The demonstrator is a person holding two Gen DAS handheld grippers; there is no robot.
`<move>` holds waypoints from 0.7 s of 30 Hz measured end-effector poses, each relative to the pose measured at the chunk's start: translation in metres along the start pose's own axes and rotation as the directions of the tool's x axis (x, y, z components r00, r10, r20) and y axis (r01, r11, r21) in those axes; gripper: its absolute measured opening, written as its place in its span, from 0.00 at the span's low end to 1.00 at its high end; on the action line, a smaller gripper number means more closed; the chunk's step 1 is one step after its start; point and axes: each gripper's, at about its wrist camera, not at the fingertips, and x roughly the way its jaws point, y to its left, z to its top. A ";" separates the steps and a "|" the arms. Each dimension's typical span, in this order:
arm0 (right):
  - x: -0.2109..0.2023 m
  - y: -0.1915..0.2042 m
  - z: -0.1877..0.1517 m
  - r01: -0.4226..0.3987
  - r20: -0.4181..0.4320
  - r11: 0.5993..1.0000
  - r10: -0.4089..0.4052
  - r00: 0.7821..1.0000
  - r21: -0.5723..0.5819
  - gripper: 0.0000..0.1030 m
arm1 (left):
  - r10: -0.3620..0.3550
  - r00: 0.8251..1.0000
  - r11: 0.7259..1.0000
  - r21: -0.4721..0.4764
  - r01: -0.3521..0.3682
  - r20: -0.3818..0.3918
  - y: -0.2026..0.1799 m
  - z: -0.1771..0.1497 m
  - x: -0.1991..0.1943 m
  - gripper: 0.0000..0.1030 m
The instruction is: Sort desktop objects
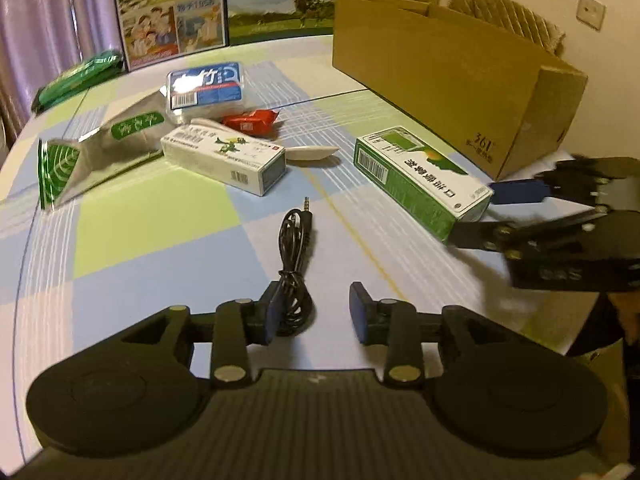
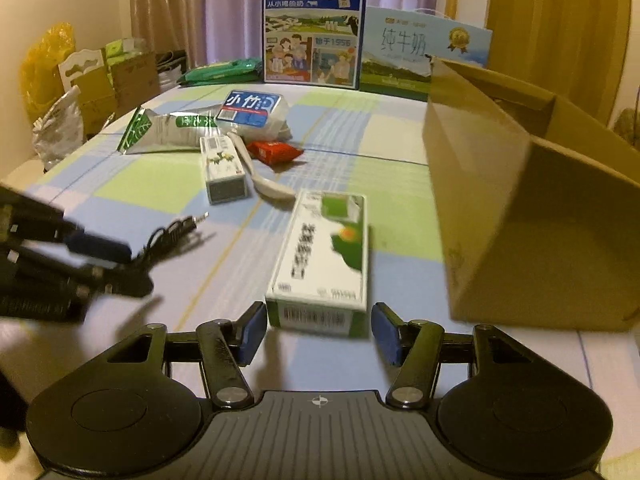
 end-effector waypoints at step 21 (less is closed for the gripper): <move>0.019 -0.004 0.017 -0.020 0.042 0.998 0.018 0.999 0.053 0.63 | 0.039 0.999 0.993 -0.114 -0.037 0.018 0.013 0.014 0.022 0.12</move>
